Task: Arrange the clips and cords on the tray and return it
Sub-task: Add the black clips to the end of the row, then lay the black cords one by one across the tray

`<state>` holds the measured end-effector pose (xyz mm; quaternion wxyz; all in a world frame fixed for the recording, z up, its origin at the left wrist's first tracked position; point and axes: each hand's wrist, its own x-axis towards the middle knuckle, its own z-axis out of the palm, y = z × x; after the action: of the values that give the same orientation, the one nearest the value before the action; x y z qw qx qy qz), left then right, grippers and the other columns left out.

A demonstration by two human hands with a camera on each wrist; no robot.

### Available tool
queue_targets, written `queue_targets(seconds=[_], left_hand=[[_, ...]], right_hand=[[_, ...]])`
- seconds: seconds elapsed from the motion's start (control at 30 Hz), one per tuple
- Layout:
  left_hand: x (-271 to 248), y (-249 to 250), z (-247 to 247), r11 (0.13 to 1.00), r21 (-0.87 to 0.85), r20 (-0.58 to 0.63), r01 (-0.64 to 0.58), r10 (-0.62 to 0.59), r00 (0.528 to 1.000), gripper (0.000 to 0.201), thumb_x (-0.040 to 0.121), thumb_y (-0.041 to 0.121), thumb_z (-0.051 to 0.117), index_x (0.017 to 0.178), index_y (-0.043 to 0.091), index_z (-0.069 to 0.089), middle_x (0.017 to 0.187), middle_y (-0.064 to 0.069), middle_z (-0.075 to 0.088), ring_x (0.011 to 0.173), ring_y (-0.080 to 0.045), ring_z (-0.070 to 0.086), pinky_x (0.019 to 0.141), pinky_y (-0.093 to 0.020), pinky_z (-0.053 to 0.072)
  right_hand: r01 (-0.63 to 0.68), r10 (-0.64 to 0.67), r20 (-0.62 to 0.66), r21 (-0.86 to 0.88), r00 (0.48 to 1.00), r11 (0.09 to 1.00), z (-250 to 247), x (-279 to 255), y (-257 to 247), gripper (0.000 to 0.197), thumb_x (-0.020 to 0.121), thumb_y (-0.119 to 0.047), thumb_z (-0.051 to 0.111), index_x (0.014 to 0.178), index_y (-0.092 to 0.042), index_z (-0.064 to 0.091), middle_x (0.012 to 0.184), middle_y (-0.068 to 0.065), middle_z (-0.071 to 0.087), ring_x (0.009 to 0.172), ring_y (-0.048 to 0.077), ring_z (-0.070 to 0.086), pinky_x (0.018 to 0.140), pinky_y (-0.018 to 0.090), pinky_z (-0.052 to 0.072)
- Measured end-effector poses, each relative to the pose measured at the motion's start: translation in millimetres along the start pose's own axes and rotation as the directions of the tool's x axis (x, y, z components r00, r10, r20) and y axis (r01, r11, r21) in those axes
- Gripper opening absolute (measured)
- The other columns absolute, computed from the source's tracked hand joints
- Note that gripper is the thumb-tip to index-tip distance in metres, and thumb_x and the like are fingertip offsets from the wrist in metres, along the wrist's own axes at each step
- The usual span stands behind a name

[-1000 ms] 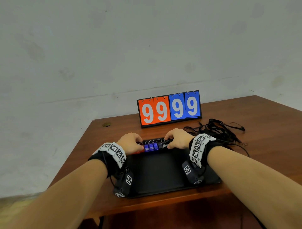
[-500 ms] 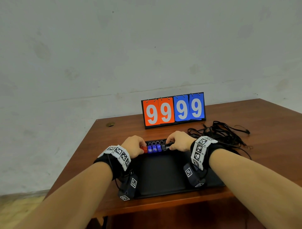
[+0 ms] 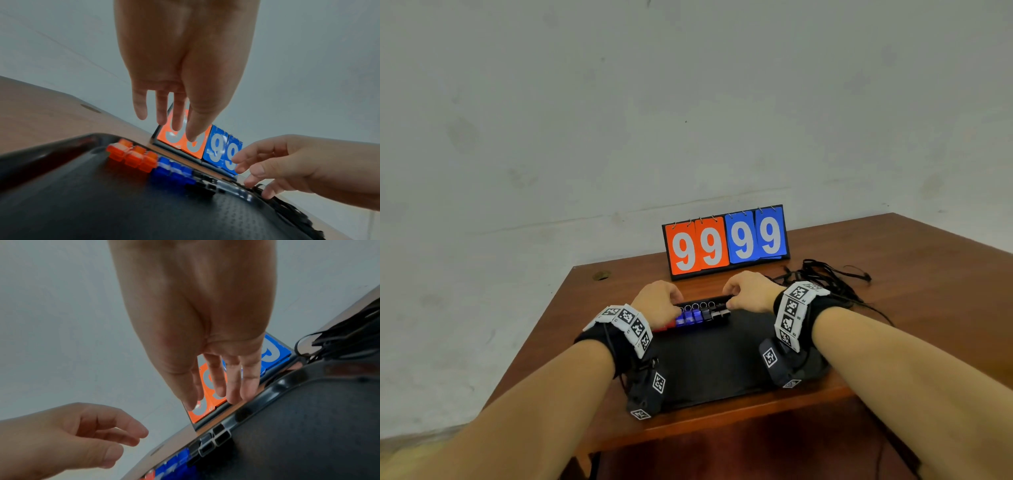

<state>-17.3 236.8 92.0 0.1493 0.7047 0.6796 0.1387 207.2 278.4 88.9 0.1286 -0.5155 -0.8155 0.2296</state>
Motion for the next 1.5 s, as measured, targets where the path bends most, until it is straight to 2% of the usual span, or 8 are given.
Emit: queue_targets(seconds=[0.17,0.4,0.53,0.7,0.9,1.0,1.2,1.5], left_hand=[[-9.1,53.3,3.9,0.995,0.009,-0.036,-0.1,0.1,0.994,0.03,0.09,0.015,0.064,0.12,0.017,0.066,0.125,0.0,0.063,0.114,-0.016,0.059,0.094,-0.025,0.044],[-14.8,143.1,38.0,0.976,-0.011,-0.009,-0.219,0.219,0.976,0.027,0.088,0.018,0.064,0.115,0.017,0.069,0.119,-0.001,0.066,0.106,-0.016,0.062,0.096,-0.033,0.051],[-14.1,177.7,61.6,0.971,-0.024,0.009,-0.237,0.237,0.971,0.021,0.087,0.017,0.064,0.107,0.018,0.07,0.116,-0.001,0.066,0.1,-0.02,0.065,0.09,-0.034,0.054],[-8.7,204.2,83.5,0.968,-0.02,0.021,-0.251,0.251,0.968,0.024,0.088,0.016,0.065,0.111,0.017,0.07,0.119,-0.002,0.066,0.11,-0.02,0.062,0.097,-0.032,0.048],[5.0,217.4,106.2,0.969,-0.018,0.037,-0.247,0.248,0.968,0.025,0.088,0.016,0.062,0.112,0.017,0.07,0.119,-0.002,0.067,0.11,-0.019,0.062,0.096,-0.029,0.048],[13.6,221.5,117.3,0.97,-0.009,0.056,-0.242,0.242,0.969,0.025,0.089,0.016,0.061,0.112,0.016,0.069,0.12,-0.003,0.066,0.11,-0.02,0.061,0.094,-0.029,0.047],[32.5,234.6,129.5,0.974,-0.04,0.066,-0.224,0.226,0.972,0.024,0.09,0.017,0.062,0.113,0.017,0.069,0.117,-0.001,0.066,0.107,-0.019,0.062,0.09,-0.027,0.048],[49.9,238.4,138.9,0.971,-0.074,0.059,-0.226,0.23,0.971,0.026,0.09,0.017,0.061,0.115,0.018,0.069,0.115,0.0,0.067,0.106,-0.017,0.063,0.093,-0.029,0.05]], right_hand=[[-0.001,0.004,-0.069,0.039,0.998,0.999,-30.8,-44.5,14.1,0.036,0.09,-0.023,0.066,0.125,-0.016,0.062,0.124,0.0,0.061,0.107,0.012,0.056,0.088,0.021,0.041],[-0.114,0.139,-0.228,0.118,0.964,0.986,-63.2,-113.3,69.4,0.035,0.086,-0.02,0.069,0.121,-0.016,0.065,0.103,-0.005,0.061,0.095,0.011,0.059,0.083,0.022,0.044],[-0.185,0.213,-0.253,0.133,0.944,0.974,-75.1,-145.4,111.5,0.037,0.086,-0.019,0.068,0.123,-0.015,0.064,0.116,0.003,0.066,0.103,0.018,0.062,0.086,0.025,0.047],[-0.27,0.313,-0.267,0.184,0.911,0.945,-81.9,-165.4,158.1,0.036,0.088,-0.023,0.067,0.124,-0.015,0.063,0.12,0.005,0.064,0.108,0.022,0.061,0.088,0.029,0.048],[-0.319,0.381,-0.234,0.263,0.894,0.91,-76.3,-161.6,193.8,0.034,0.087,-0.023,0.066,0.121,-0.019,0.062,0.114,0.002,0.062,0.094,0.018,0.058,0.085,0.032,0.052],[-0.325,0.382,-0.21,0.261,0.9,0.909,-73.9,-152.7,202.2,0.037,0.086,-0.022,0.067,0.123,-0.019,0.062,0.111,0.0,0.062,0.105,0.021,0.061,0.088,0.031,0.05],[-0.343,0.362,-0.095,0.173,0.927,0.923,-75.1,-129.0,214.7,0.049,0.089,-0.023,0.067,0.136,-0.018,0.056,0.135,0.002,0.057,0.123,0.022,0.053,0.098,0.029,0.043],[-0.387,0.388,0.013,-0.037,0.922,0.921,-70.5,-89.8,231.7,0.049,0.087,-0.041,0.066,0.133,-0.028,0.058,0.139,0.0,0.054,0.134,0.032,0.039,0.113,0.044,0.033]])
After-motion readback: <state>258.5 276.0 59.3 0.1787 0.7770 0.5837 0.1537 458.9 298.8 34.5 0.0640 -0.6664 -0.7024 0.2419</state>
